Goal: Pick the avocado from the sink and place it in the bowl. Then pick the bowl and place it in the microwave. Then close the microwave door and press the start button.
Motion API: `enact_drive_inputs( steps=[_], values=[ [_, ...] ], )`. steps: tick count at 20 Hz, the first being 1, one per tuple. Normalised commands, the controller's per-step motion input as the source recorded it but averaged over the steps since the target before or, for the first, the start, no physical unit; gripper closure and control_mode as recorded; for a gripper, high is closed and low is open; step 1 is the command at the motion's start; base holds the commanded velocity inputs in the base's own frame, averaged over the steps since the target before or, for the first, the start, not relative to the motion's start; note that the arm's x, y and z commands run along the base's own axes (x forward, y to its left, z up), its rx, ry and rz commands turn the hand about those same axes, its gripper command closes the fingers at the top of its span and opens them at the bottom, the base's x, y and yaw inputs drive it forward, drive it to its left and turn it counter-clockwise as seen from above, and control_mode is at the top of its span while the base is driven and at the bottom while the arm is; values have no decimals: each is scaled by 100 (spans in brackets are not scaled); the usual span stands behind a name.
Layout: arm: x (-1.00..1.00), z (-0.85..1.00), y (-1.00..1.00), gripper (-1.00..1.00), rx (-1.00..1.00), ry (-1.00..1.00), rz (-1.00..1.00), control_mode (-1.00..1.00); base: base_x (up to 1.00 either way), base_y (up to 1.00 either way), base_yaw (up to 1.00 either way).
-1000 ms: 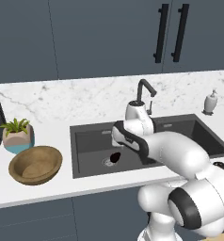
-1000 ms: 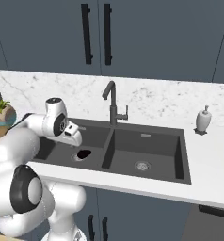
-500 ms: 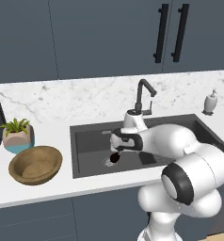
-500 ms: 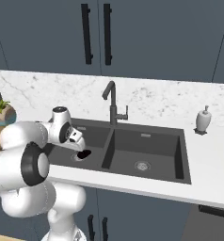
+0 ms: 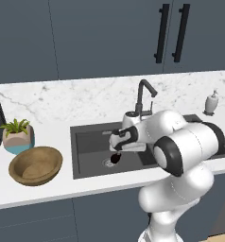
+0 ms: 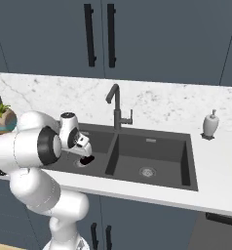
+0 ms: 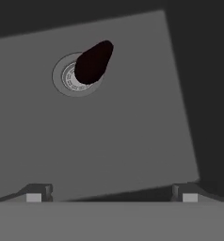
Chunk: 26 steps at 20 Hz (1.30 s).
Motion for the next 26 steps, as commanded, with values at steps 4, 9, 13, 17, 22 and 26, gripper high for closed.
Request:
enact_drive_inputs(
  steps=[4, 9, 13, 17, 22, 26],
  values=[
    [32, -24, 11, -100, 0, 0, 0, -100, 0, 0, 0],
    [33, -32, 15, -100, 0, 0, 0, -100, 0, 0, 0],
    [25, -42, 4, -100, 0, 0, 0, -100, 0, 0, 0],
    [28, -24, 0, -100, 0, 0, 0, -100, 0, 0, 0],
    [39, -18, 0, -100, 0, 0, 0, -100, 0, 0, 0],
    [34, -15, 0, -100, 0, 0, 0, -100, 0, 0, 0]
  ],
)
